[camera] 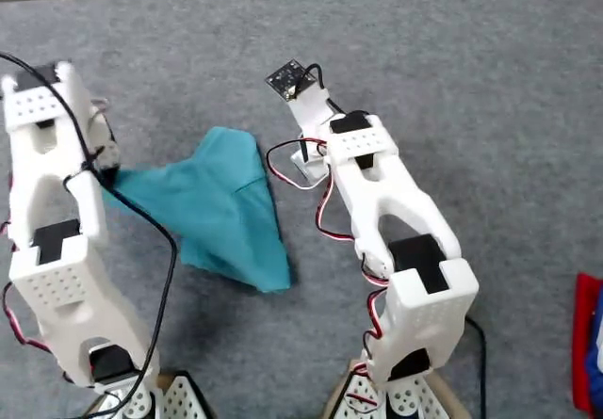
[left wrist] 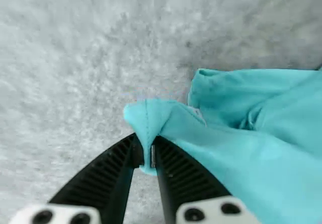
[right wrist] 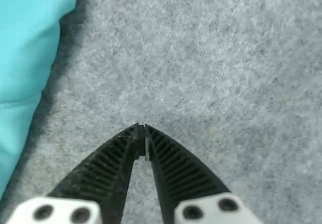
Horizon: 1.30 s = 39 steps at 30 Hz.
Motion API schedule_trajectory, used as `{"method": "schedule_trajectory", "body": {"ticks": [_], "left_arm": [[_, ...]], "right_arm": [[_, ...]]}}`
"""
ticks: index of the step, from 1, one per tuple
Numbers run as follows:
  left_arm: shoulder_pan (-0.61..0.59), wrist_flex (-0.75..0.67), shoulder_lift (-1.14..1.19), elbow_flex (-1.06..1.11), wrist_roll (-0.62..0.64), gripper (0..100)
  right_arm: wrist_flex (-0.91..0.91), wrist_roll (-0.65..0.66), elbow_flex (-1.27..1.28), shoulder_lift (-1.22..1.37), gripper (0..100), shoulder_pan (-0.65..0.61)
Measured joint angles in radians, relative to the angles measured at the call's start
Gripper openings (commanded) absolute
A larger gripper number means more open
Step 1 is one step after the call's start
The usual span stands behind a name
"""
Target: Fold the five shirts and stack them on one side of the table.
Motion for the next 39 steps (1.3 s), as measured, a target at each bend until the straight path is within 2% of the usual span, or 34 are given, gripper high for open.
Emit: {"method": "schedule_trajectory", "body": {"ticks": [3, 10, 16, 21, 24, 30, 33, 35, 39], "left_arm": [[-0.043, 0.017, -0.021, -0.041, -0.069, 2], [-0.130, 0.018, -0.278, 0.018, -0.287, 2], [-0.149, 0.018, -0.549, 0.133, -0.428, 2], [-0.149, 0.018, -0.700, 0.161, -0.474, 2], [-0.150, 0.018, -0.724, 0.163, -0.482, 2], [-0.150, 0.018, -0.724, 0.163, -0.482, 2], [-0.150, 0.018, -0.724, 0.163, -0.482, 2], [-0.150, 0.018, -0.724, 0.163, -0.482, 2], [-0.150, 0.018, -0.724, 0.163, -0.482, 2]], "right_arm": [[0.000, 0.000, 0.000, 0.000, 3.5, 0.000], [0.000, 0.000, -0.152, 0.009, 23.9, -0.061], [0.000, -0.003, -0.433, 0.187, 24.6, -0.203], [0.009, -0.129, -0.755, 0.480, 24.9, -0.310], [0.083, -0.186, -0.993, 0.671, 24.9, -0.333], [0.305, -0.229, -1.527, 1.013, 23.1, -0.338], [0.425, -0.229, -1.740, 1.119, 10.9, -0.338], [0.489, -0.233, -1.818, 1.148, 0.2, -0.338], [0.566, -0.235, -1.861, 1.155, 0.8, -0.334]]}}
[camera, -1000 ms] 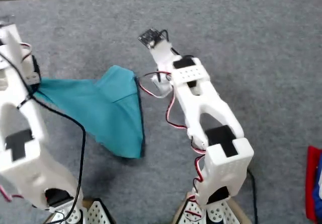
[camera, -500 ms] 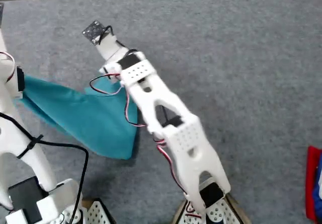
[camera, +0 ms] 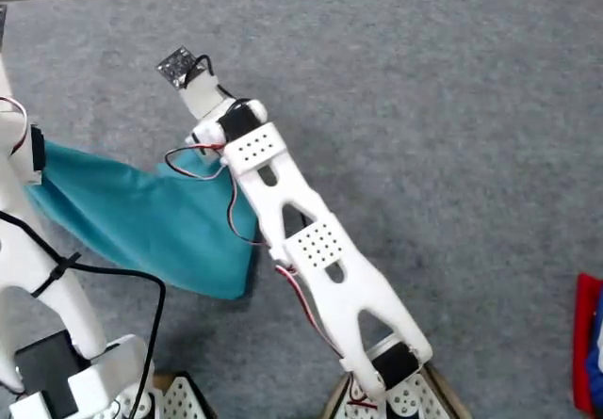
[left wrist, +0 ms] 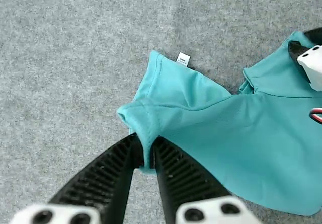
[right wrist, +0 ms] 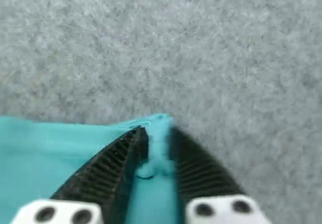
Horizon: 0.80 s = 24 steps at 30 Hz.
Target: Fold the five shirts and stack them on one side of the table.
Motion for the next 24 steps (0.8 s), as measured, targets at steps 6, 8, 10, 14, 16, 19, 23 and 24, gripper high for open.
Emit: {"method": "schedule_trajectory", "body": {"ticks": [6, 8, 10, 14, 16, 19, 23, 24], "left_arm": [[0.000, 0.000, 0.000, 0.000, 0.000, 2], [0.000, 0.000, 0.000, 0.000, 0.000, 2], [0.000, 0.000, 0.000, 0.000, 0.000, 2], [0.000, 0.000, 0.000, 0.000, 0.000, 2], [0.000, 0.000, 0.000, 0.000, 0.000, 2], [0.000, 0.000, 0.000, 0.000, 0.000, 2], [0.000, 0.000, 0.000, 0.000, 0.000, 2], [0.000, 0.000, 0.000, 0.000, 0.000, 2]], "right_arm": [[0.101, 0.000, -0.012, -0.003, 0.5, 0.049], [0.150, 0.000, -0.015, -0.026, 0.5, 0.072], [0.193, 0.000, -0.015, -0.060, 0.5, 0.103], [0.272, 0.000, -0.015, -0.193, 0.5, 0.144], [0.311, 0.000, -0.015, -0.272, 0.5, 0.153], [0.364, 0.000, -0.015, -0.373, 0.5, 0.170], [0.381, 0.000, -0.015, -0.486, 0.5, 0.209], [0.381, 0.000, -0.015, -0.516, 0.5, 0.221]]}}
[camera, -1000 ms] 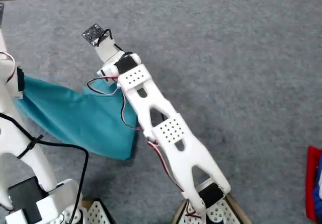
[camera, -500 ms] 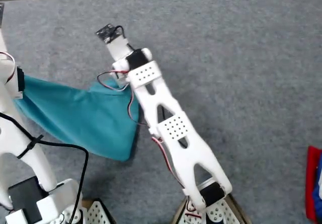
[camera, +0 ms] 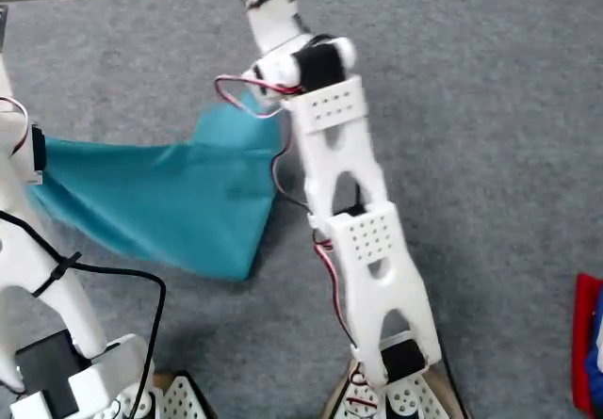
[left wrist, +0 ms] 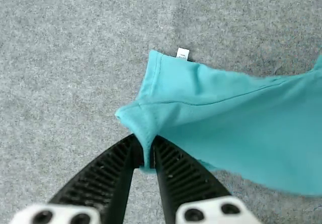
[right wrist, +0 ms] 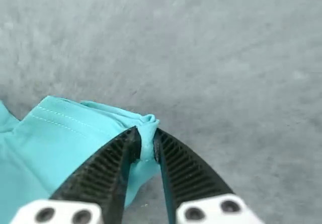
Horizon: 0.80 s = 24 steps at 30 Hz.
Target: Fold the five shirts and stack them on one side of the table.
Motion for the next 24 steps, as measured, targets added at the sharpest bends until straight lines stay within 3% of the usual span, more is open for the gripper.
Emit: {"method": "schedule_trajectory", "body": {"ticks": [4, 13, 19, 24], "left_arm": [[0.000, -0.043, 0.000, 0.000, 0.011, 2], [0.009, -0.298, 0.000, -0.002, 0.207, 2], [0.012, -0.296, -0.002, -0.098, 0.216, 2], [0.015, -0.161, -0.015, -0.252, 0.196, 2]], "right_arm": [[0.000, 0.000, 0.000, -0.130, 0.5, 0.041], [-0.012, 0.000, 0.000, -0.522, 0.5, 0.084], [-0.051, 0.000, 0.000, -0.749, 0.5, 0.084], [-0.051, 0.000, -0.002, -0.901, 0.5, 0.084]]}}
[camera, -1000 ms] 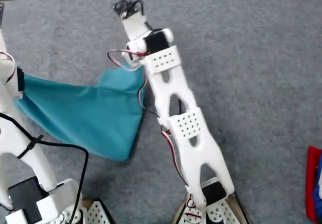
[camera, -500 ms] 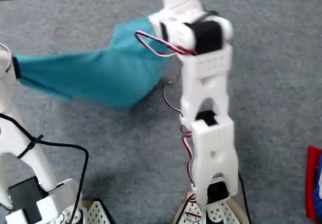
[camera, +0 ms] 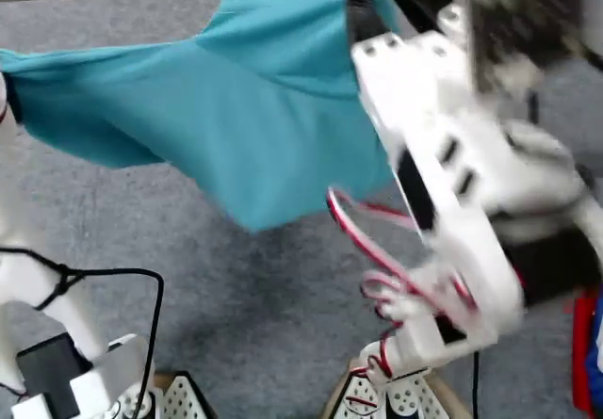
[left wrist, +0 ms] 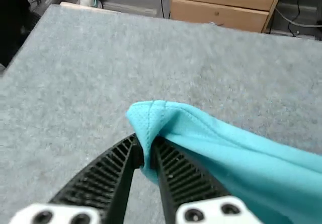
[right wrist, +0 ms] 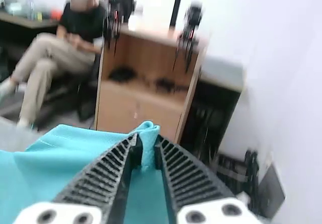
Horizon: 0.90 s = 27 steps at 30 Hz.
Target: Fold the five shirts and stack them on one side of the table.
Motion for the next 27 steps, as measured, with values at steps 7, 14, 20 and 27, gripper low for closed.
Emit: {"method": "schedule_trajectory", "body": {"ticks": [7, 14, 20, 27], "left_arm": [[0.008, 0.117, -0.012, -0.103, -0.021, 2], [0.081, 0.021, 0.061, -0.020, -0.008, 2], [0.101, -0.322, 0.241, 0.133, 0.130, 2], [0.101, -0.316, 0.272, 0.150, 0.146, 2]], "right_arm": [[0.012, 0.000, 0.041, -0.083, 0.5, 0.060], [-0.155, 0.000, 0.334, 0.048, 0.5, 0.130], [-0.457, 0.000, 0.483, 0.244, 0.5, 0.130], [-0.353, 0.008, 0.494, 0.310, 0.5, 0.130]]}}
